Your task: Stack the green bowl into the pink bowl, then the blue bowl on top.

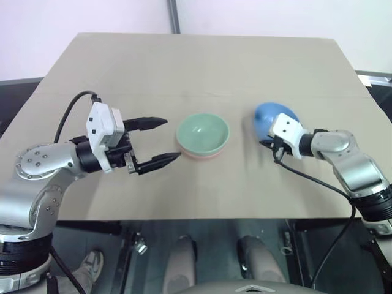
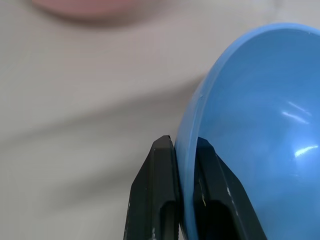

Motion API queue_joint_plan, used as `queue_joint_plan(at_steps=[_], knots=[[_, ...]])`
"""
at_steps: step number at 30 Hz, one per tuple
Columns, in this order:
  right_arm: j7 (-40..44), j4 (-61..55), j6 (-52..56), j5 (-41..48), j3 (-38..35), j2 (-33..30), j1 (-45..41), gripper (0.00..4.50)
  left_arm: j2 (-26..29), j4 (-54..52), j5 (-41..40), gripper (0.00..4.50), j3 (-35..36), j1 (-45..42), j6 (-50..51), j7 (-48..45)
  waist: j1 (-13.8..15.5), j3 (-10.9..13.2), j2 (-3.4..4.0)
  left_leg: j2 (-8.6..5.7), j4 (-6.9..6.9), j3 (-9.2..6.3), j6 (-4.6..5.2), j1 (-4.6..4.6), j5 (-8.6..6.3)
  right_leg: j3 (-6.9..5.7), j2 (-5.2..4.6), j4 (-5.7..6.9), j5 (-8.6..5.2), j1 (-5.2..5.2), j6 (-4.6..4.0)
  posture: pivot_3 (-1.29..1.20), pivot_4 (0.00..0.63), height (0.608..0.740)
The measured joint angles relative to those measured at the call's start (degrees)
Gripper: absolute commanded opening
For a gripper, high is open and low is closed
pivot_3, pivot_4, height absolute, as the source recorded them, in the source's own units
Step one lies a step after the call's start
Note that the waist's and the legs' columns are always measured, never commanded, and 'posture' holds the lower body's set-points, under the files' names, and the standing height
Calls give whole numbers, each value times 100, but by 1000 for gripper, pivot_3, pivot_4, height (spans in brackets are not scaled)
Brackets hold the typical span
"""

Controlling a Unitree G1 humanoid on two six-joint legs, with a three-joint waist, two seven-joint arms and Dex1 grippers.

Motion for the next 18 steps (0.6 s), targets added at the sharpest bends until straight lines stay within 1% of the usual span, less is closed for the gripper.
queue_joint_plan(at_steps=[3, 5, 8, 11, 14, 16, 17, 18], knots=[[201, -639, -22, 381, -23, 346, -273, 26, 18, 319, 86, 4500, 118, 188, -211, -167, -11, 1, 1, 4, -6, -3, 0, 7, 0, -1, 6, 5, 0, 1, -1, 0, 150, 740], [220, -870, -16, 486, -17, 475, -427, 26, 43, 438, 113, 4500, 131, 303, -279, -257, 24, -1, -1, 3, -3, -2, 0, 3, 0, -2, 2, 2, 0, 2, -1, 0, 150, 740], [228, -921, 11, 496, 98, 711, -643, 26, 99, 605, 158, 4500, 203, 512, -408, -458, 42, -2, -2, 1, 2, 1, 0, 0, 0, -3, -2, -1, 0, 2, -1, 0, 150, 740], [226, -928, -3, 430, 428, 971, -842, 26, 103, 641, 194, 4500, 243, 592, -516, -575, 45, -2, -2, 2, 0, -3, 0, -1, 0, -6, 0, 1, -1, 1, -2, 0, 150, 740], [204, -654, -52, 259, 671, 1209, -1015, 26, 104, 640, 192, 4500, 334, 613, -562, -576, 32, -2, -2, 2, 1, -1, -1, 1, 0, -4, 0, 1, 0, 2, -1, 0, 150, 740], [170, -310, -181, 131, 793, 1427, -1133, 861, 104, 635, 182, 4500, 355, 665, -561, -579, 21, -1, -2, 3, 1, -1, -1, 2, 0, -5, 0, 2, 0, 1, -1, 0, 150, 740], [149, -196, -194, 117, 800, 1515, -1159, 1119, 104, 633, 181, 4500, 370, 706, -560, -582, 16, -2, -2, 3, 0, -1, -1, 2, 0, -5, 1, 3, 0, 1, -2, 0, 150, 740], [126, 12, -289, 70, 806, 1634, -1199, 1554, 104, 633, 181, 4500, 374, 745, -559, -578, 16, -1, -2, 3, -2, -1, -1, 2, 0, -5, 1, 3, 0, 0, -2, 0, 150, 740]])
